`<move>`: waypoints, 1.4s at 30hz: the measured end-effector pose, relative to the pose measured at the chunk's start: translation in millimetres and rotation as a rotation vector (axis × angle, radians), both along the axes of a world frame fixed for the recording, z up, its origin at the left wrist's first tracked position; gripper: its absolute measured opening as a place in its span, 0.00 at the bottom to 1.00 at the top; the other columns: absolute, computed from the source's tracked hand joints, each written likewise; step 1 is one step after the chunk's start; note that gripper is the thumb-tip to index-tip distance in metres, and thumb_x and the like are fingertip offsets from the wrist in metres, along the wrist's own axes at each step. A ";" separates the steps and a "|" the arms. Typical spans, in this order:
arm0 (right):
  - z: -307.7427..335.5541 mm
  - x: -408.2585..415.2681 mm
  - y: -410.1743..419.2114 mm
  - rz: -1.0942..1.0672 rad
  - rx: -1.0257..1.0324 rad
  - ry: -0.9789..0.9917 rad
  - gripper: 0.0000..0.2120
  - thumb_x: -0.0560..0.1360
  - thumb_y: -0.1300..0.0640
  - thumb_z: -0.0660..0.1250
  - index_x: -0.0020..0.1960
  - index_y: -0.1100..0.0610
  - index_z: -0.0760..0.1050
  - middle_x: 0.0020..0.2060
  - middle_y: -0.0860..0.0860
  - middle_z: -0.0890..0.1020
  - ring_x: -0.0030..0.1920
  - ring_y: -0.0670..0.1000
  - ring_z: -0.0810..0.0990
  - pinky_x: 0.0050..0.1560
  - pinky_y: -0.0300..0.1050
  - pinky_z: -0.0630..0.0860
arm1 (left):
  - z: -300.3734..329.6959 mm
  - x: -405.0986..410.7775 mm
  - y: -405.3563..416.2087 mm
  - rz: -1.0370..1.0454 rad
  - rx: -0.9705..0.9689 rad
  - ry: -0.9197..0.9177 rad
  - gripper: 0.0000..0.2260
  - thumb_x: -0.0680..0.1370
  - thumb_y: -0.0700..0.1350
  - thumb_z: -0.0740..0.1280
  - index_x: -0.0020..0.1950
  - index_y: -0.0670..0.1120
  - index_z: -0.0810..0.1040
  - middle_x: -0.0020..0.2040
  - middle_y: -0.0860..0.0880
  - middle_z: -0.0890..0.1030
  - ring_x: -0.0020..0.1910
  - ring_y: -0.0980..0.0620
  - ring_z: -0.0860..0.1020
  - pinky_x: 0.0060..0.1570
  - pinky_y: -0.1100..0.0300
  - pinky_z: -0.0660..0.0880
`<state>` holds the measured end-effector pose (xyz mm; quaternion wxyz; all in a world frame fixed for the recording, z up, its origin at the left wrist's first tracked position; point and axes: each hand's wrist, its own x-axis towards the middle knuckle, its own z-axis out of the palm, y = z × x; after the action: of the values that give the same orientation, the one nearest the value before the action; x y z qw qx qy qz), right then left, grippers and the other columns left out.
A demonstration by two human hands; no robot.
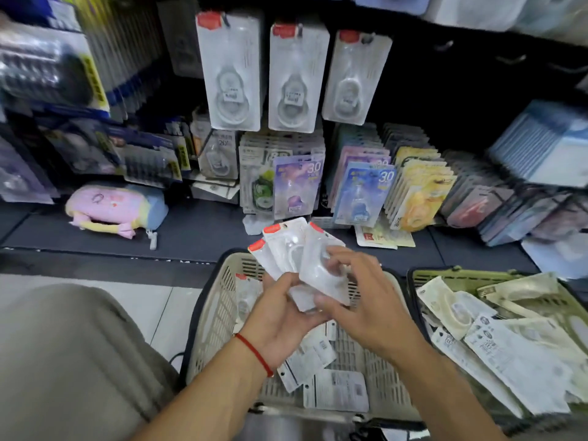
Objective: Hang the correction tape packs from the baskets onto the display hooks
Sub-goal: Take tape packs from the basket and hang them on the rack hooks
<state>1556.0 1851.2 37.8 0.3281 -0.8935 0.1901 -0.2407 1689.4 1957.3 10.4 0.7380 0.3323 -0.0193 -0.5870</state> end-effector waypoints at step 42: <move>129.5 124.1 -117.1 -0.279 0.403 -0.616 0.23 0.77 0.45 0.73 0.71 0.41 0.77 0.57 0.47 0.87 0.51 0.48 0.85 0.51 0.54 0.79 | 139.6 130.7 -68.8 0.323 -0.158 -0.807 0.26 0.77 0.41 0.74 0.71 0.58 0.73 0.63 0.51 0.85 0.61 0.44 0.85 0.50 0.39 0.85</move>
<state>1680.2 1734.1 167.3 0.5027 -0.6626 0.2457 -0.4978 1820.2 1888.5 150.0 0.7768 0.4763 -0.2984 -0.2840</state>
